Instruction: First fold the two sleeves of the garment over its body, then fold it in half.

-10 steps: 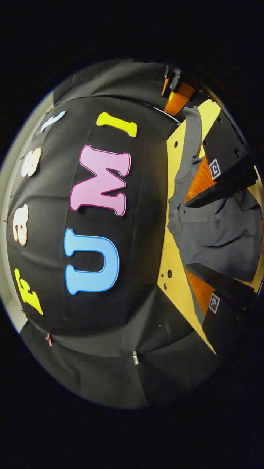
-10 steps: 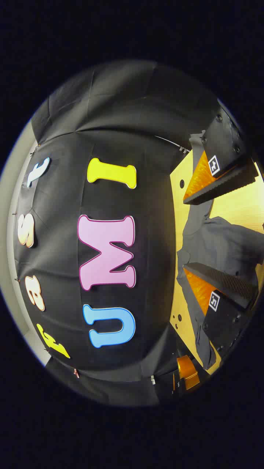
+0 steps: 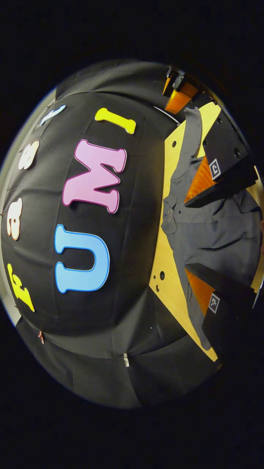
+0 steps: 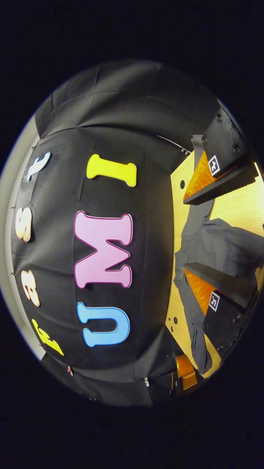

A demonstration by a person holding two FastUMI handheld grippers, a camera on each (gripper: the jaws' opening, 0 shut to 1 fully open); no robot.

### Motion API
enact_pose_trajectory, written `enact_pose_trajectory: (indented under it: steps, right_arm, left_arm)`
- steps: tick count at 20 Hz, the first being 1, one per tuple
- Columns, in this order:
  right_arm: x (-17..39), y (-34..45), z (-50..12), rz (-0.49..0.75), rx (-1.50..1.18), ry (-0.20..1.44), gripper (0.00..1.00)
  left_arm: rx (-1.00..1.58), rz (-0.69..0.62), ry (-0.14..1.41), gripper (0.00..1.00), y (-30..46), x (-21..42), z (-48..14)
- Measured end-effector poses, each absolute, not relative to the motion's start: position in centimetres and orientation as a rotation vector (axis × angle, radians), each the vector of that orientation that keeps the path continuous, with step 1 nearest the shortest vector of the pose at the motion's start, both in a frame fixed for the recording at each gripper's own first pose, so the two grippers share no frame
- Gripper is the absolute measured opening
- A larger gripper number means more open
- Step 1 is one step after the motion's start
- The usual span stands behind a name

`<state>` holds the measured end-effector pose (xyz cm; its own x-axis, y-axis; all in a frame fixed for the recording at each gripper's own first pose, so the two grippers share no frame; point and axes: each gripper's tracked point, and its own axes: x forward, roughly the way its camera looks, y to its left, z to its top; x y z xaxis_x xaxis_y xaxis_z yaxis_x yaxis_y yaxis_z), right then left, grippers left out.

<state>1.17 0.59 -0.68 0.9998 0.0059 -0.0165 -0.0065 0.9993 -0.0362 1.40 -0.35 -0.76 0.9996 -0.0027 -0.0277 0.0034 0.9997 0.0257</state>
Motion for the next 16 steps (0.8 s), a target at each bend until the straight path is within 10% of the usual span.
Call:
enact_pose_trajectory:
  steps: [16]
  right_arm:
    - [3.4, -0.5, -2.2, -0.015, -0.011, 0.065, 0.98]
  left_arm:
    - [0.096, -0.006, -0.022, 0.96, 0.0, 1.9, 0.5]
